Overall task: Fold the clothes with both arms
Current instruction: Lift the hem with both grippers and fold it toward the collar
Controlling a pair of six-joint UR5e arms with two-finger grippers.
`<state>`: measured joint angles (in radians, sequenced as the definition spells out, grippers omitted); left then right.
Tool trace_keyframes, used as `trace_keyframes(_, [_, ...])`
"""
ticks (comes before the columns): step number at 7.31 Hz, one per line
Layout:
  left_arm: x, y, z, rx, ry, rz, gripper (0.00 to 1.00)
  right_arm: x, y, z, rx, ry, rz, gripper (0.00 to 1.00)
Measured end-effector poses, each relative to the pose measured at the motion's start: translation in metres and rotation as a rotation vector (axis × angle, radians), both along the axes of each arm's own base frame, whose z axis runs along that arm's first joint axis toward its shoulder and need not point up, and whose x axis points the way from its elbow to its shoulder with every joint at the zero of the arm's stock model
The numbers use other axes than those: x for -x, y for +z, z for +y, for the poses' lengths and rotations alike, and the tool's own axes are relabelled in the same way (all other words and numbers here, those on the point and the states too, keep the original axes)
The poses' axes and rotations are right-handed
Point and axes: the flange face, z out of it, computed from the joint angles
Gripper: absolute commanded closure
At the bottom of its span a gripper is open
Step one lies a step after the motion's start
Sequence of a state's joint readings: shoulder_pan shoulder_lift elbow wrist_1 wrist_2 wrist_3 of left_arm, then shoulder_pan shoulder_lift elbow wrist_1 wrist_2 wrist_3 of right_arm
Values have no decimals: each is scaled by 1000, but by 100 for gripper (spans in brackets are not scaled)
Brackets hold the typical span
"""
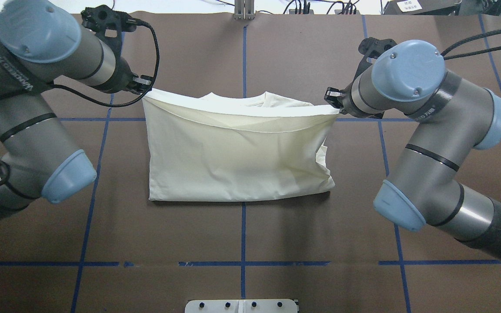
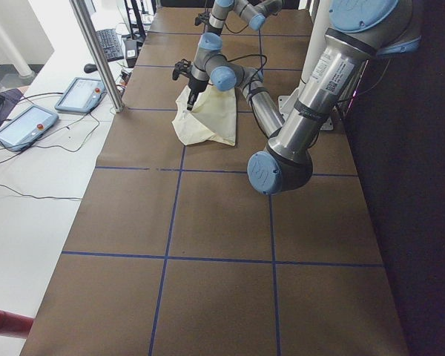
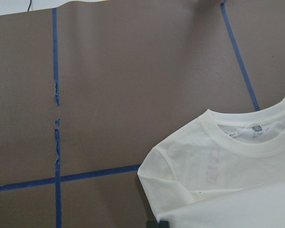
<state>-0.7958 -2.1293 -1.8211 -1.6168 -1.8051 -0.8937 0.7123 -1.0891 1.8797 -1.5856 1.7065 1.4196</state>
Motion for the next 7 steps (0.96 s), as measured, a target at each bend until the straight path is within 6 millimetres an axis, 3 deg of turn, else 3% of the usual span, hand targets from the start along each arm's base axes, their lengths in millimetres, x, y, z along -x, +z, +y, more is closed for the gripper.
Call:
trace_keyframes(3, [-58,54,-61,-2,-32,-45,100,54,47,-54,-2,-3,25,100])
trace_keyframes(5, [-80,84,-69,-1,-23,-48,100,74,74,-64,0,-12,34,100])
trace_keyframes(6, [-88,88,-66,0,-14,-46,44,80,79,-63,1,-18,37,1])
trace_keyframes(7, [-93,90,-62,-4,-7,-40,0,83,82,-61,0,-25,41,0])
